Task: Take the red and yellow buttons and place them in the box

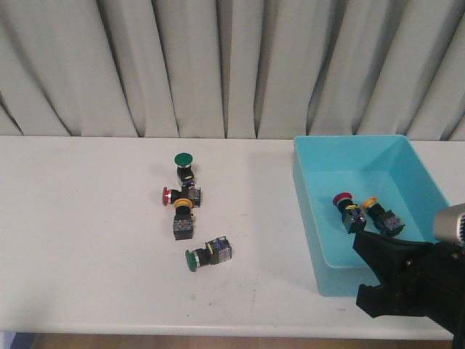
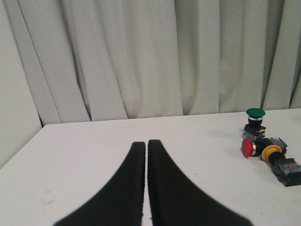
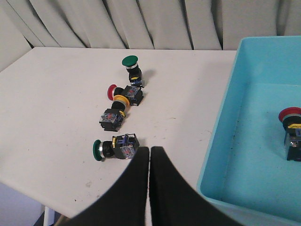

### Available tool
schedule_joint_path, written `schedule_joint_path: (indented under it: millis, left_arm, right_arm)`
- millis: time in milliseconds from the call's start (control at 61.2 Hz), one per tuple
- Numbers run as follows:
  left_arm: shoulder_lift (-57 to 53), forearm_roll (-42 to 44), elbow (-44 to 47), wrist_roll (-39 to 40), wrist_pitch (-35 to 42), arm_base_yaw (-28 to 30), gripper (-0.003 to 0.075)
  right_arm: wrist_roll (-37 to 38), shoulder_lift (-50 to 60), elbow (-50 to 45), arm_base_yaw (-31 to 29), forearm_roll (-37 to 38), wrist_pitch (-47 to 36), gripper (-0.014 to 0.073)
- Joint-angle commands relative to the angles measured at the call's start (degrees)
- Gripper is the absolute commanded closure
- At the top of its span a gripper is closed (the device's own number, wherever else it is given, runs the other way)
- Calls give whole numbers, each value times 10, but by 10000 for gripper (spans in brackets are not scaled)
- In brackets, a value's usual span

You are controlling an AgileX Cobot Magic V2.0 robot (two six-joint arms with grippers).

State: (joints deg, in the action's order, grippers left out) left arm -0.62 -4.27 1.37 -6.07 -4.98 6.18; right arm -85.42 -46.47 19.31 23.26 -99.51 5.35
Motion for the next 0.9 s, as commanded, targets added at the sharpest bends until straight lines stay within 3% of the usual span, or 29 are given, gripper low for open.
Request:
schedule_joint_path:
  millis: [0, 98, 245, 343, 523, 605, 719, 883]
  left_arm:
    - [-15, -4, 19, 6, 43, 1, 728]
    - [-15, -4, 19, 6, 43, 1, 728]
    - [-15, -4, 19, 6, 43, 1, 728]
    - [-15, -4, 19, 6, 43, 1, 728]
    - [-15, -4, 19, 6, 43, 1, 728]
    - [-15, -4, 19, 6, 43, 1, 728]
    - [-15, -4, 19, 6, 43, 1, 728]
    - [-15, -4, 19, 6, 43, 1, 728]
  right_arm:
    - [-5, 4, 17, 2, -19, 11, 599]
    - [-5, 6, 17, 2, -10, 12, 599]
    - [41, 32, 17, 2, 111, 21, 599]
    - [179, 56, 17, 2, 264, 18, 599]
    - [588, 100, 16, 1, 688, 0, 599]
    - [741, 119, 15, -2, 840, 8, 599]
    - [866, 155, -1, -35, 961, 11, 599]
    - [908, 241, -85, -103, 984, -48, 599]
